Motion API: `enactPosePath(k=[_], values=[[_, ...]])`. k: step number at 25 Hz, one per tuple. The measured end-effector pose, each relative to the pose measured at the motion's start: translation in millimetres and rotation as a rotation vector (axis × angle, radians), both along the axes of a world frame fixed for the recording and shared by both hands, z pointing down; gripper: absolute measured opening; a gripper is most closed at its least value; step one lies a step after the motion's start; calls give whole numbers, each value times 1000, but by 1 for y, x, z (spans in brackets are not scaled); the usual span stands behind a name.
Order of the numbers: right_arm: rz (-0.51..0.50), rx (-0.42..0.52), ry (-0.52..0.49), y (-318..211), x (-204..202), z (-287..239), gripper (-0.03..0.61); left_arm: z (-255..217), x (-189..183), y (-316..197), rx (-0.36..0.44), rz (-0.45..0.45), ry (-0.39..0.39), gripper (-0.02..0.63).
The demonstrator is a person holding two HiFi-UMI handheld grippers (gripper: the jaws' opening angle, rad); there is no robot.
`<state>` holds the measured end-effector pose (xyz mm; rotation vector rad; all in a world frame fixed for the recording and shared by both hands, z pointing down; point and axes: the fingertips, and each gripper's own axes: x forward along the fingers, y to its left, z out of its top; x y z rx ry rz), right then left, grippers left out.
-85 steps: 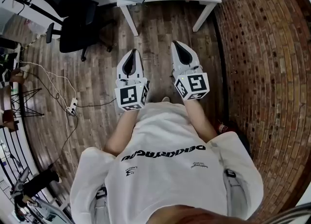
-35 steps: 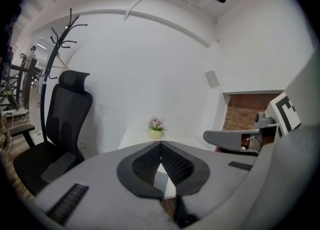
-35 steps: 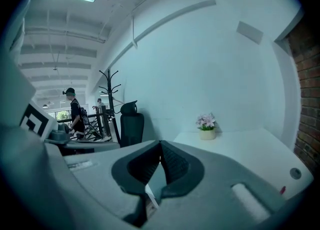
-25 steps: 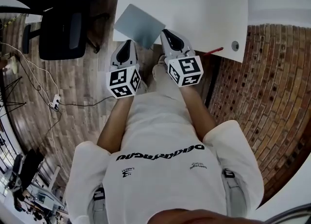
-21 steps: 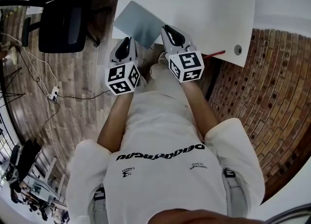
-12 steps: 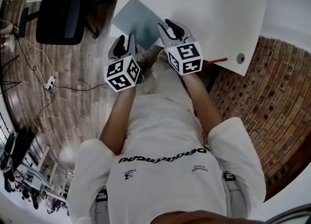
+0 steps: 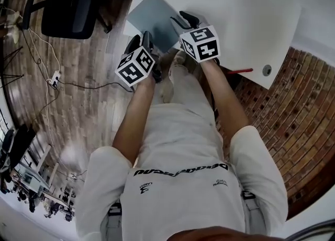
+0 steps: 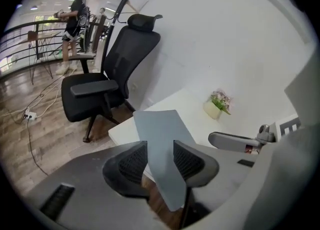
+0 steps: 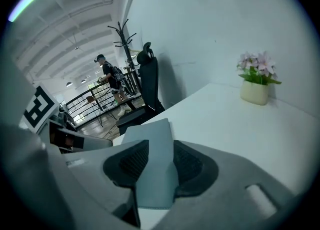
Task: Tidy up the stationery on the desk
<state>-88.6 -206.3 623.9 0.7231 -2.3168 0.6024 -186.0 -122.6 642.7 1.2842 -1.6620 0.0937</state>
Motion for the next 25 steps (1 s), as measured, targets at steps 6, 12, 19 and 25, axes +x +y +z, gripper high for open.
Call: enactPosePath(k=[6,12,19,25], values=[[-53,-66,43,-6,-13,30,176,32,-3,-1,-41,-58,96,158],[-70,-118,60,-6,-11,49,176,43,3,0,-55,-75,146,158],[-89,-146,93,-10,-11,65,176,47,6,-3,-56,-90,166,158],[-92,-182,88,-6,-12,68,152,48,11,-5,-62,-66,193,158]])
